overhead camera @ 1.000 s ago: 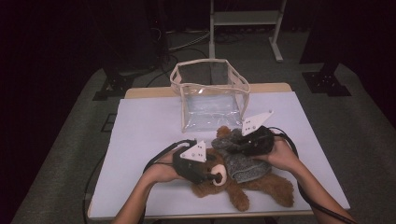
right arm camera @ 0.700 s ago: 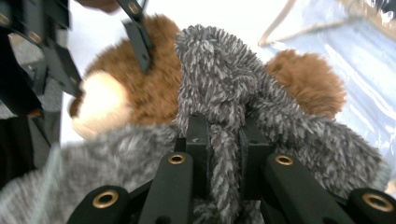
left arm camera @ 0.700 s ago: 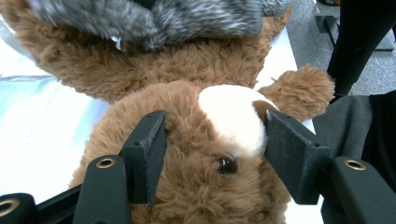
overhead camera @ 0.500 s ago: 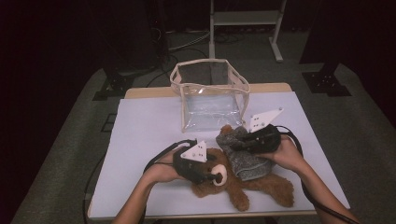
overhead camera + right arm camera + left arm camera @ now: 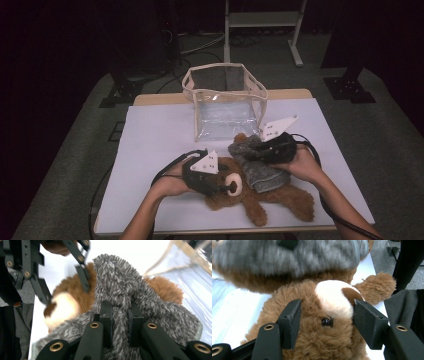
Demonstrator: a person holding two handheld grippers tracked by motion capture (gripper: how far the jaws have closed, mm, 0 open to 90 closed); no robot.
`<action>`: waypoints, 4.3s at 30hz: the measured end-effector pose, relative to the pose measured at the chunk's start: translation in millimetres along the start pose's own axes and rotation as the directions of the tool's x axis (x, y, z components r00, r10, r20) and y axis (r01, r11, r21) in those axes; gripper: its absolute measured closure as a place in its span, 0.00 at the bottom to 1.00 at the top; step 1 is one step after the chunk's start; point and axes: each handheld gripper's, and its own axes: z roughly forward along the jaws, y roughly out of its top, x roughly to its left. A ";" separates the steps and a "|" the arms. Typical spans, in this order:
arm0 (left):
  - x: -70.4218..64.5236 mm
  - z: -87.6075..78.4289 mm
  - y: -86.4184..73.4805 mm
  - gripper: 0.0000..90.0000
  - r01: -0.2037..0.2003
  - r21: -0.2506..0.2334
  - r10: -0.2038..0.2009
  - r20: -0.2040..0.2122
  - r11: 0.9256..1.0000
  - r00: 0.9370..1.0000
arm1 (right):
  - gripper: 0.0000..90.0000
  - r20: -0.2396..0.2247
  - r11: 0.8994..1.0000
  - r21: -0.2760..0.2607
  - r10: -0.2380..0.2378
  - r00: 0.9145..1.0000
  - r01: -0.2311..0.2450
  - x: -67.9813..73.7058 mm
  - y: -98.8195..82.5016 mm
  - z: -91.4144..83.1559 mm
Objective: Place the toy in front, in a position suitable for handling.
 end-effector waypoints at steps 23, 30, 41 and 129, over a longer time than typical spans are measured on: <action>-0.5 -0.7 -21.5 0.44 0.054 0.004 -0.053 -0.051 0.999 0.997 | 0.86 -0.008 1.000 0.023 -0.020 1.000 0.020 33.2 -21.3 -3.5; 0.1 24.1 -3.0 0.45 0.040 -0.007 -0.040 -0.044 0.999 0.998 | 0.86 0.030 0.996 0.050 0.076 0.997 -0.077 5.1 -48.5 -26.2; 4.7 24.4 -2.1 0.42 0.026 0.000 -0.026 -0.055 1.000 0.998 | 0.87 -0.002 0.997 -0.068 -0.023 1.000 0.023 34.9 -17.2 -15.2; 3.6 23.4 -18.8 0.46 0.036 0.005 -0.036 -0.062 0.999 0.997 | 0.85 0.066 0.985 -0.163 -0.050 0.997 0.060 71.0 -27.9 -6.5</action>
